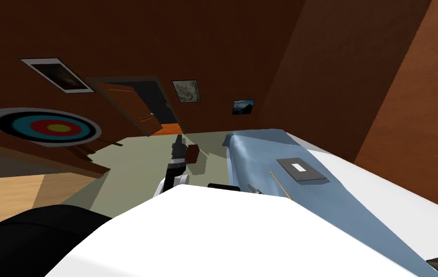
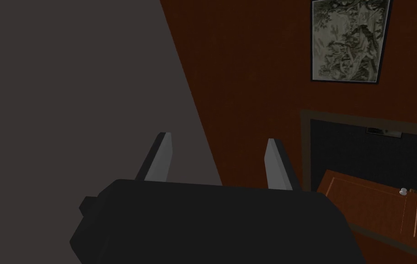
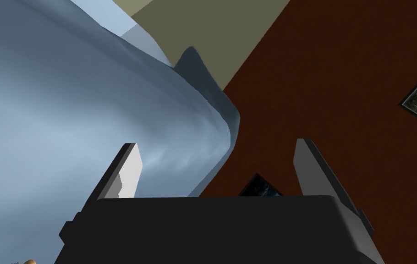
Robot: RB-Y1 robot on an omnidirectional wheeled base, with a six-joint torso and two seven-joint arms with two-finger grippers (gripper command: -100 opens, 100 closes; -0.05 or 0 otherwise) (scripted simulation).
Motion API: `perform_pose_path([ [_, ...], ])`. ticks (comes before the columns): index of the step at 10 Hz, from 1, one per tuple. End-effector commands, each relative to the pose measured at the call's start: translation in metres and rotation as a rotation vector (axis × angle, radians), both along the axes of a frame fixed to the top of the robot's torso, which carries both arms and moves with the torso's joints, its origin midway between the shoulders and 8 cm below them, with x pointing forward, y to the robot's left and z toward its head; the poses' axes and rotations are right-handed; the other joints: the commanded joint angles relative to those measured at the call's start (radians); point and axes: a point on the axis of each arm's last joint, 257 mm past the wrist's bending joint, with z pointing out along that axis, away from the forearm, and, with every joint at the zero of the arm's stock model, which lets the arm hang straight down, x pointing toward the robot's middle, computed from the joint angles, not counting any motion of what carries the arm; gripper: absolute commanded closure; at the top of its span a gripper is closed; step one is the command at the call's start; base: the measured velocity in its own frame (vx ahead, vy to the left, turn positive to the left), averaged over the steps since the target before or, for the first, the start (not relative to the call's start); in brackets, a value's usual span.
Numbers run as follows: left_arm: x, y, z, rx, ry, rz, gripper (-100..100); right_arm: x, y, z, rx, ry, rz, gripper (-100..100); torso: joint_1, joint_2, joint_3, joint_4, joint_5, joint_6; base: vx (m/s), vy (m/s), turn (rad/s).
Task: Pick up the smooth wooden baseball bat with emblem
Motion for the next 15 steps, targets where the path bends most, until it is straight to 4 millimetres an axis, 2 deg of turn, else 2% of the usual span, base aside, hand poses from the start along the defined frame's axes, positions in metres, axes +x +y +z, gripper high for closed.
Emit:
perform_pose_path([
  [1,0.000,0.000,0.000,0.000,0.000,0.000,0,-0.036,-0.016,-0.028,-0.063,0.097,0.029,-100,0.000,0.000,0.000,0.000,0.000,0.000,0.083,-0.028,0.196],
  [2,0.000,0.000,0.000,0.000,0.000,0.000,0,-0.064,-0.026,-0.046,-0.102,0.167,0.048,-100,0.001,0.000,0.000,0.000,0.000,0.000,0.124,-0.038,0.290],
  [3,0.000,0.000,0.000,0.000,0.000,0.000,0,-0.066,-0.030,-0.048,-0.113,0.173,0.052,-100,0.000,-0.002,-0.001,0.000,0.000,0.000,0.089,-0.054,0.135],
  [4,0.000,0.000,0.000,0.000,0.000,0.000,0,-0.096,-0.046,-0.064,-0.162,0.246,0.075,-100,0.000,-0.001,-0.001,0.000,0.000,0.000,0.066,-0.061,0.211],
  [5,0.000,0.000,0.000,0.000,0.000,0.000,0,-0.096,-0.046,-0.064,-0.162,0.246,0.075,-100,-0.001,0.000,0.000,0.000,0.000,0.000,0.053,-0.062,0.098],
  [7,0.000,0.000,0.000,0.000,0.000,0.000,0,-0.155,-0.078,-0.089,-0.255,0.379,0.120,-100,-0.001,0.001,0.001,0.000,0.000,0.000,0.077,-0.080,0.221],
  [8,0.000,0.000,0.000,0.000,0.000,0.000,0,-0.156,-0.080,-0.089,-0.258,0.381,0.120,-100,-0.003,0.000,0.000,0.000,0.000,0.000,0.063,-0.070,0.120],
  [9,0.000,0.000,0.000,0.000,0.000,0.000,0,-0.184,-0.097,-0.097,-0.303,0.441,0.143,-100,-0.001,0.001,0.000,0.000,0.000,0.000,0.061,-0.052,0.182],
  [10,0.000,0.000,0.000,0.000,0.000,0.000,0,-0.184,-0.097,-0.097,-0.304,0.442,0.143,-100,0.000,0.001,0.000,0.000,0.000,0.000,0.046,-0.047,0.079],
  [13,0.000,0.000,0.000,0.000,0.000,0.000,0,-0.256,-0.147,-0.110,-0.427,0.596,0.205,-100,-0.002,-0.001,0.000,0.000,0.000,0.000,0.083,-0.098,0.208],
  [14,0.000,0.000,0.000,0.000,0.000,0.000,0,-0.256,-0.147,-0.110,-0.427,0.596,0.205,-100,-0.005,-0.002,-0.001,0.000,-0.001,0.000,0.064,-0.110,0.085],
  [15,0.000,0.000,0.000,0.000,0.000,0.000,0,-0.275,-0.161,-0.111,-0.461,0.637,0.223,-100,-0.003,0.000,0.000,0.000,-0.001,0.001,0.043,-0.091,0.149],
])
